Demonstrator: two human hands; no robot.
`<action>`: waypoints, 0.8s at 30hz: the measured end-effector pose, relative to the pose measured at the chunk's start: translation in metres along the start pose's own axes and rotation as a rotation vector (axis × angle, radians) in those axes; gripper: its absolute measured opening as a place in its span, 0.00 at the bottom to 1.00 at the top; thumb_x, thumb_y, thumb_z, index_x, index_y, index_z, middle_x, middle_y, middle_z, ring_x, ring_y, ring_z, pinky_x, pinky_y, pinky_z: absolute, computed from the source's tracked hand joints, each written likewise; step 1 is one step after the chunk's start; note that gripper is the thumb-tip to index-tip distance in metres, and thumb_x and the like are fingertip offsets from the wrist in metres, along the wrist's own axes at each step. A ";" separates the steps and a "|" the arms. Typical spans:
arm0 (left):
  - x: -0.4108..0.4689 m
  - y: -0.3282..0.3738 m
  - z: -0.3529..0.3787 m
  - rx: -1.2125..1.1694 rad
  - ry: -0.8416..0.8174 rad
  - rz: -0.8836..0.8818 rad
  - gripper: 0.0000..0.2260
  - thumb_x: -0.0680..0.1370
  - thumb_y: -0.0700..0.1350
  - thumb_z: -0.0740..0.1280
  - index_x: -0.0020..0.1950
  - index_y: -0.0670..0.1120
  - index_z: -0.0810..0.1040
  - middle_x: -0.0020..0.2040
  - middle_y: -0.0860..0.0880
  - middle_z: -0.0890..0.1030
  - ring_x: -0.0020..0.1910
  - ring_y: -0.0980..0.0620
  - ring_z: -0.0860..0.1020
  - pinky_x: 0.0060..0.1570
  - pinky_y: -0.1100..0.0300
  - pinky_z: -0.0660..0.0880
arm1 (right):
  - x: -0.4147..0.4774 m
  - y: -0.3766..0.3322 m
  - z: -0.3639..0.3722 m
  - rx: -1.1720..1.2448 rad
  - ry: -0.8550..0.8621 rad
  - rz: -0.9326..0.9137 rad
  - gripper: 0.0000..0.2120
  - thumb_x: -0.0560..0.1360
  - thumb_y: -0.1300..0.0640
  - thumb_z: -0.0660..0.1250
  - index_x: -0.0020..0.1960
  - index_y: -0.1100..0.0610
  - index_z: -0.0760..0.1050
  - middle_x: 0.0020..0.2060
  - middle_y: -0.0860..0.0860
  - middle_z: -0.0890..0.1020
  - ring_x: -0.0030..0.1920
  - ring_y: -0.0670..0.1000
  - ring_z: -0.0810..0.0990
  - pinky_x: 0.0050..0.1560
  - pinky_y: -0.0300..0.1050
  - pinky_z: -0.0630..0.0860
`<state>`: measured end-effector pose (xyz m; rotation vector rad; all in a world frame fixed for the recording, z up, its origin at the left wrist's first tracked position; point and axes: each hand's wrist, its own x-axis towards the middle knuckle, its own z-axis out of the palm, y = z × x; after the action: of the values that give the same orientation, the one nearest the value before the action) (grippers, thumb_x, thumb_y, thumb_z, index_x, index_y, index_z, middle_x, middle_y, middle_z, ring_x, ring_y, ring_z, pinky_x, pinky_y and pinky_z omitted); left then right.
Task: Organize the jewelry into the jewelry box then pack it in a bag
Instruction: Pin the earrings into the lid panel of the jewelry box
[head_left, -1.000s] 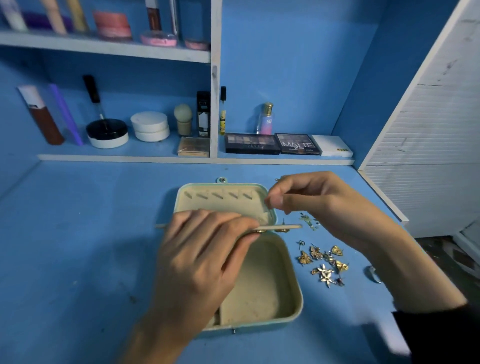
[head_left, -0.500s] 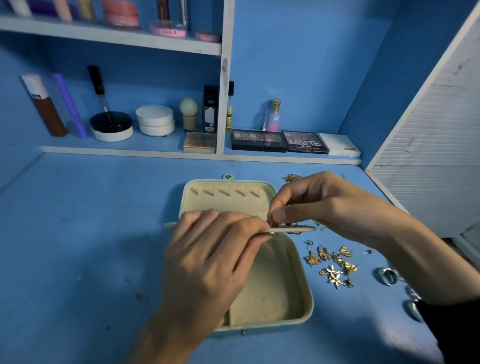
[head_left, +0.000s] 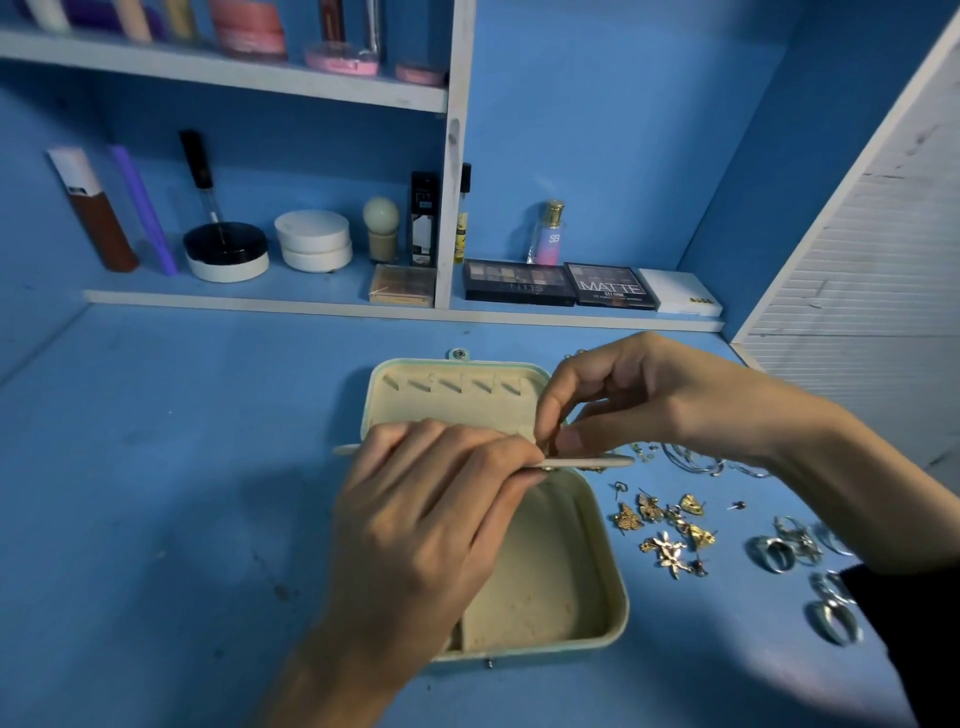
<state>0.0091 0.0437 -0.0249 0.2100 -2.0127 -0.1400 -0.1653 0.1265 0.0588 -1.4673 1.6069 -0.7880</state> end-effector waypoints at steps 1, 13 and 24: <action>0.000 0.000 0.000 -0.001 0.003 0.002 0.04 0.76 0.44 0.71 0.47 0.49 0.77 0.40 0.53 0.81 0.39 0.53 0.76 0.44 0.60 0.66 | 0.001 -0.002 -0.001 -0.030 -0.022 0.004 0.05 0.72 0.68 0.69 0.45 0.61 0.81 0.38 0.51 0.83 0.37 0.43 0.80 0.40 0.30 0.72; -0.001 0.001 -0.001 0.027 0.006 0.032 0.02 0.77 0.44 0.70 0.46 0.48 0.79 0.39 0.53 0.81 0.37 0.52 0.76 0.39 0.58 0.67 | 0.018 -0.013 -0.002 -0.287 -0.166 0.024 0.06 0.69 0.60 0.66 0.41 0.51 0.80 0.37 0.46 0.82 0.39 0.46 0.79 0.50 0.52 0.78; -0.005 0.003 0.000 0.069 -0.003 0.070 0.05 0.77 0.42 0.70 0.47 0.49 0.74 0.38 0.52 0.81 0.34 0.50 0.75 0.40 0.57 0.67 | 0.018 -0.013 0.001 -0.395 -0.148 0.068 0.03 0.69 0.53 0.68 0.39 0.47 0.80 0.37 0.42 0.82 0.42 0.43 0.79 0.57 0.52 0.75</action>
<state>0.0113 0.0473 -0.0285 0.1830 -2.0271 -0.0264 -0.1585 0.1069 0.0671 -1.6888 1.7530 -0.3235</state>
